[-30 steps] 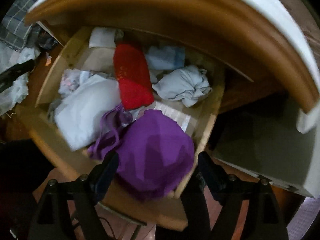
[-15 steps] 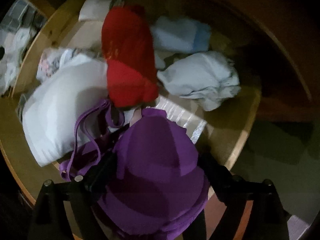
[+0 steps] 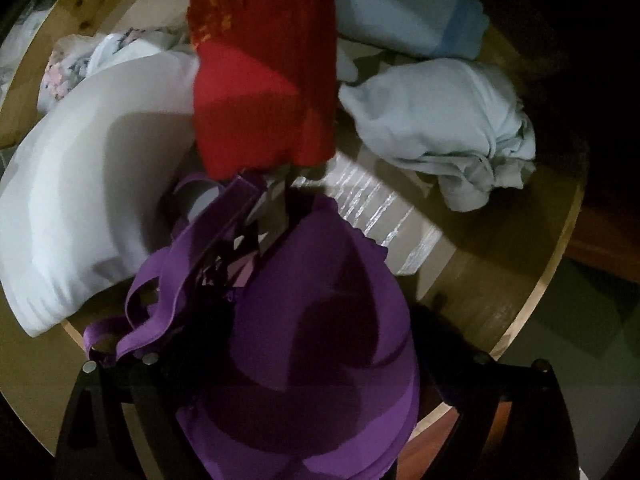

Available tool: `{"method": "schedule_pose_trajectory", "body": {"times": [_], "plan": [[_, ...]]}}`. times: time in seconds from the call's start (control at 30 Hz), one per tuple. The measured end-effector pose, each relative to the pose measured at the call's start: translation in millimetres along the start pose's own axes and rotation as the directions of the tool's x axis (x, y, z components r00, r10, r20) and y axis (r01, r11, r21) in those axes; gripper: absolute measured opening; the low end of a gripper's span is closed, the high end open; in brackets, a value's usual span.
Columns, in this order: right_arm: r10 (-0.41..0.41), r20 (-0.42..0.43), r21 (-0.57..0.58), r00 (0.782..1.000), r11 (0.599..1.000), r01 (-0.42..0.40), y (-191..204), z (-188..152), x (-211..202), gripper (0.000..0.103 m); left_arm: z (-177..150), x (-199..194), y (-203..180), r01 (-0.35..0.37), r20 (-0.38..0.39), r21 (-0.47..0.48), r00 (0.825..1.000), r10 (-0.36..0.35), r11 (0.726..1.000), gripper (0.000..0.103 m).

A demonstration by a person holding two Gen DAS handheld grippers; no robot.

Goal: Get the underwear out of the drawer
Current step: 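Grasp the purple bra with the right tool, then hold the purple bra with the right tool while the left tool grasps white underwear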

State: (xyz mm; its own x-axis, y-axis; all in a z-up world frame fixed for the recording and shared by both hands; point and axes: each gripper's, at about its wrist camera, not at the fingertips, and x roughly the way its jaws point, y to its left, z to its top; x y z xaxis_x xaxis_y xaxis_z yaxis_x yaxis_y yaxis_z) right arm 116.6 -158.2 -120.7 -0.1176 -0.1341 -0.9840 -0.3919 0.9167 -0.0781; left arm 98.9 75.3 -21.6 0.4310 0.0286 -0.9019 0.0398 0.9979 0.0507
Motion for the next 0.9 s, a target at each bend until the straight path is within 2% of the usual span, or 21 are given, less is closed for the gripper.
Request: {"method": "schedule_pose_trajectory", "body": {"times": [0.13,0.3,0.4,0.47,0.6,0.67,0.73,0.8,0.87,0.9], "plan": [[0.008,0.037,0.016,0.999,1.000,-0.009,-3,-9,-9,0.073,-1,0,-3,-0.003,0.002,0.015,1.000,0.003,1.000,0.089],[-0.004,0.138,0.043,0.990,0.999,-0.002,-3,-22,-28,0.061,-3,3,-8,0.003,-0.009,0.026,1.000,-0.003,1.000,0.089],[0.011,0.224,0.087,0.974,0.996,-0.031,-7,-34,-47,0.059,-3,4,-11,0.015,-0.017,0.027,1.000,-0.014,1.000,0.089],[0.013,0.292,0.124,0.956,0.991,-0.052,-11,-43,-62,0.059,-3,6,-14,0.021,-0.025,0.029,0.999,-0.020,0.999,0.089],[0.055,0.419,0.208,0.906,0.966,-0.155,-22,-63,-91,0.058,-5,6,-25,0.034,-0.023,0.059,0.999,-0.033,0.998,0.089],[0.046,0.465,0.248,0.884,0.952,-0.180,-31,-78,-91,0.058,-6,6,-33,0.055,-0.030,0.078,0.998,-0.053,0.995,0.089],[0.047,0.519,0.295,0.853,0.927,-0.231,-41,-91,-97,0.057,-7,6,-42,0.073,-0.040,0.098,0.997,-0.070,0.992,0.089],[0.108,0.551,0.311,0.827,0.894,-0.324,-57,-102,-84,0.057,-8,7,-49,0.094,-0.052,0.111,0.995,-0.089,0.989,0.089],[0.143,0.591,0.336,0.794,0.851,-0.404,-67,-106,-80,0.057,-8,7,-58,0.117,-0.058,0.128,0.992,-0.110,0.985,0.089],[0.146,0.600,0.340,0.787,0.844,-0.415,-63,-99,-78,0.056,-8,7,-61,0.124,-0.060,0.137,0.991,-0.117,0.983,0.089]]}}
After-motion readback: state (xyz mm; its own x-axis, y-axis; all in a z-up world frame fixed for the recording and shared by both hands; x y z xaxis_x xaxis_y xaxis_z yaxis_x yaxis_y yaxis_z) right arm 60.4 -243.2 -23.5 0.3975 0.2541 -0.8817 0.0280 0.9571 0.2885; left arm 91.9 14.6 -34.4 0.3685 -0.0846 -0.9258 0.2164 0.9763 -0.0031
